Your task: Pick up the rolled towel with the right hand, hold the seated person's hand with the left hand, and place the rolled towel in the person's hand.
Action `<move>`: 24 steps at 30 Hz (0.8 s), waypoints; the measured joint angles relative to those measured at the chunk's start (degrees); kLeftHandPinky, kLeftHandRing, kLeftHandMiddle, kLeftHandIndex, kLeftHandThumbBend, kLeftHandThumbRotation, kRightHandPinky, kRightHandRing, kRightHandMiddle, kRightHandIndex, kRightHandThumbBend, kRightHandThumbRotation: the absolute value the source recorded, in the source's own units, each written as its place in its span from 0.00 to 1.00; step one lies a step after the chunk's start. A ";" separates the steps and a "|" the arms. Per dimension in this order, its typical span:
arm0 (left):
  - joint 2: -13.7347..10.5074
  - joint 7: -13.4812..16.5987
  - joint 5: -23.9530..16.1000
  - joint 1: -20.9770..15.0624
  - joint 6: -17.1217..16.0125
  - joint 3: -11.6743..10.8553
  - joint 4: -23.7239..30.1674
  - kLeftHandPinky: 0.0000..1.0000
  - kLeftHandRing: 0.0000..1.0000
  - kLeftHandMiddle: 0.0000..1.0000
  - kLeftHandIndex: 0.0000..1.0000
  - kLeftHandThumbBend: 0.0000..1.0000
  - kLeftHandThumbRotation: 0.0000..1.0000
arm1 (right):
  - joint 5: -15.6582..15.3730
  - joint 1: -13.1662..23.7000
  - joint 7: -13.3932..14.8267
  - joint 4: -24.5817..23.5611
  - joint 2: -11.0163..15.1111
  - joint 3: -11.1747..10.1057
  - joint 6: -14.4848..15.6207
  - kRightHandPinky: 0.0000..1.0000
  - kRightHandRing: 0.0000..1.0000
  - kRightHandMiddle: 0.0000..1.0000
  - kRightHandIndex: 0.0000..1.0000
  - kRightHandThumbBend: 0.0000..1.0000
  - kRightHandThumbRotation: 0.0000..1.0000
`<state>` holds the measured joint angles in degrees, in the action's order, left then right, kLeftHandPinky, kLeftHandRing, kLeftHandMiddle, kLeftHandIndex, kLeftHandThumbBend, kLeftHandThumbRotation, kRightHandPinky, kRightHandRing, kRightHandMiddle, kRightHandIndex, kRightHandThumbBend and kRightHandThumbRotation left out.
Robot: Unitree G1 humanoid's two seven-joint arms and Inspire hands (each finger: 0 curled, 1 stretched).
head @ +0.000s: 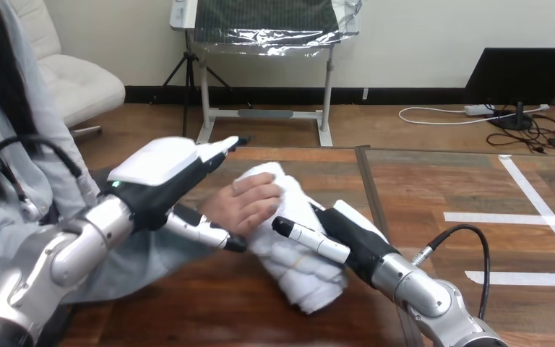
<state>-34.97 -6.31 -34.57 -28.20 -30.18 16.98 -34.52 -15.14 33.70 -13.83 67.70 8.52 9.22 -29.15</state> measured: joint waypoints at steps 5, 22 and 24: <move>-0.45 0.34 0.36 1.22 -0.38 0.00 0.00 0.90 0.95 0.98 1.00 1.00 0.58 | -0.33 -0.01 -1.11 0.03 0.22 0.23 -0.61 0.96 1.00 1.00 1.00 1.00 0.99; -0.81 1.62 2.71 5.20 -1.23 -1.05 0.03 0.92 0.98 1.00 1.00 1.00 0.61 | 1.81 -0.01 -4.57 0.05 0.37 -0.45 -3.61 1.00 1.00 1.00 1.00 1.00 1.00; -0.81 1.67 2.84 5.63 -1.24 -1.37 0.15 0.93 0.98 1.00 1.00 1.00 0.61 | 2.02 -0.01 -4.76 0.05 0.38 -0.60 -3.69 1.00 1.00 1.00 1.00 1.00 1.00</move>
<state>-35.78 -4.63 -31.74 -22.57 -31.42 15.61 -34.38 -13.12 33.69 -18.58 67.75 8.90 8.62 -32.84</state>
